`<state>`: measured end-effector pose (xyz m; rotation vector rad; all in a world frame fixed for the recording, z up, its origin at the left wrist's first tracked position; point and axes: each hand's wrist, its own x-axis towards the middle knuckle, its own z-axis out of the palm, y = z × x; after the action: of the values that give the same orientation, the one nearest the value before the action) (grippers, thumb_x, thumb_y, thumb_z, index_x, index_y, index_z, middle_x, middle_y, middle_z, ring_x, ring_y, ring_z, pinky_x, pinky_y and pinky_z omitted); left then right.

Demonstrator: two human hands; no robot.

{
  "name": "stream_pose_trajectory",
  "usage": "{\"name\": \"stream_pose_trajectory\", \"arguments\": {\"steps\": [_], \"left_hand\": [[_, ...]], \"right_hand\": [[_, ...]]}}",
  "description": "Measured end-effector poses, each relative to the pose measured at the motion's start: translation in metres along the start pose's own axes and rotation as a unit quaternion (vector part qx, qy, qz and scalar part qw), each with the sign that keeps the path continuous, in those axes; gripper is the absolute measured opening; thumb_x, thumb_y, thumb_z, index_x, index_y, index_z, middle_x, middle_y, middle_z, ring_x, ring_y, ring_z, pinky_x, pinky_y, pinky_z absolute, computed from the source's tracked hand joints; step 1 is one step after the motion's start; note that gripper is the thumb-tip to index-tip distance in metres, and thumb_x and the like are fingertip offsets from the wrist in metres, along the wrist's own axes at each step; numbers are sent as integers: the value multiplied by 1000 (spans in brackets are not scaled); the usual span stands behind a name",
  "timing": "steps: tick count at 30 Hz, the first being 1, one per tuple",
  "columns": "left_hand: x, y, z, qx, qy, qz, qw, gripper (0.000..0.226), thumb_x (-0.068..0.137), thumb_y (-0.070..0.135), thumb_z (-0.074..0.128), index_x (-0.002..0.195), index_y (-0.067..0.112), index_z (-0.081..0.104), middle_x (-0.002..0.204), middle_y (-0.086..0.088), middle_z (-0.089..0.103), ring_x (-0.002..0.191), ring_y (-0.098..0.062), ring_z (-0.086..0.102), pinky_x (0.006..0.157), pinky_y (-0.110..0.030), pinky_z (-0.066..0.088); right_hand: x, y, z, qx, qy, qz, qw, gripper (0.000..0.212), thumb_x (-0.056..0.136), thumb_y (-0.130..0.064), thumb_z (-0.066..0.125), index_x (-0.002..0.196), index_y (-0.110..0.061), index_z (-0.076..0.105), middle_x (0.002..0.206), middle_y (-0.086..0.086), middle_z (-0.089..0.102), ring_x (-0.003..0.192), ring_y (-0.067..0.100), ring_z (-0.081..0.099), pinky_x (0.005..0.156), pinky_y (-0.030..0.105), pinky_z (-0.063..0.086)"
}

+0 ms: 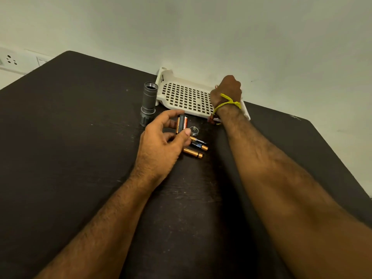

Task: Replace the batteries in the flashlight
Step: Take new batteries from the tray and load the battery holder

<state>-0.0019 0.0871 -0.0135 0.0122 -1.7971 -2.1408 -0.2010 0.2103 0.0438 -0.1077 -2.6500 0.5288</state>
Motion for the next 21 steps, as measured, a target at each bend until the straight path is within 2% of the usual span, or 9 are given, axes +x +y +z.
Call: {"name": "stream_pose_trajectory", "arguments": {"steps": [2, 4, 6, 7, 10, 12, 14, 18, 21], "left_hand": [[0, 0, 0, 1, -1, 3, 1000, 41, 89, 8, 71, 123, 30, 64, 100, -3, 67, 84, -21, 77, 75, -33, 63], [0, 0, 0, -4, -2, 0, 1000, 41, 90, 5, 69, 124, 28, 64, 97, -4, 66, 83, -22, 77, 76, -34, 62], [0, 3, 0, -21, -6, -7, 1000, 40, 91, 2, 67, 125, 23, 63, 98, -8, 63, 83, -24, 77, 78, -35, 62], [-1, 4, 2, -29, -12, -12, 999, 39, 92, 0, 65, 126, 19, 62, 98, -10, 62, 83, -25, 77, 79, -35, 62], [-2, 11, 4, -25, -36, -19, 999, 39, 95, -2, 61, 130, 14, 60, 103, -18, 61, 86, -26, 76, 78, -32, 62], [-2, 15, 2, -18, -49, -22, 998, 39, 97, -3, 57, 133, 13, 58, 111, -25, 61, 91, -29, 75, 78, -32, 62], [-5, 17, 4, -2, -62, -26, 998, 39, 99, -2, 53, 135, 13, 56, 118, -27, 60, 95, -31, 74, 79, -35, 63], [-8, 18, 4, 4, -68, -22, 997, 38, 102, 1, 49, 138, 14, 53, 115, -24, 64, 99, -33, 73, 84, -41, 62], [-8, 17, 3, 6, -70, -18, 997, 38, 103, 3, 47, 139, 15, 52, 109, -18, 66, 100, -33, 73, 83, -42, 62]], "right_hand": [[-19, -3, -16, 80, 33, -10, 996, 20, 96, -17, 59, 111, -4, 63, 117, 14, 68, 114, 32, 62, 88, 32, 45], [-50, -3, -34, 190, 56, -33, 980, 16, 94, -17, 62, 105, -8, 68, 93, 6, 72, 93, 23, 68, 76, 23, 42], [-90, 1, -47, 294, 60, -56, 952, 14, 90, -16, 67, 104, -15, 72, 72, -5, 67, 71, 14, 66, 69, 22, 47], [-111, 7, -53, 332, 57, -62, 940, 15, 89, -16, 68, 104, -19, 72, 70, -6, 66, 68, 12, 65, 68, 25, 52], [-161, 28, -58, 431, 39, -69, 899, 17, 92, -14, 68, 108, -19, 71, 78, -3, 69, 71, 12, 67, 69, 32, 60], [-175, 34, -56, 462, 33, -66, 884, 17, 92, -11, 69, 109, -15, 69, 84, 2, 70, 78, 19, 70, 73, 43, 61], [-177, 40, -55, 489, 34, -51, 870, 16, 92, -9, 69, 107, -15, 68, 85, 9, 70, 80, 27, 70, 70, 52, 60], [-174, 41, -53, 513, 42, -64, 855, 17, 92, -8, 68, 106, -17, 67, 85, 5, 70, 81, 27, 71, 69, 53, 60], [-171, 44, -51, 523, 29, -76, 848, 19, 93, -7, 67, 109, -17, 68, 86, 1, 70, 77, 24, 72, 66, 48, 62]]}}
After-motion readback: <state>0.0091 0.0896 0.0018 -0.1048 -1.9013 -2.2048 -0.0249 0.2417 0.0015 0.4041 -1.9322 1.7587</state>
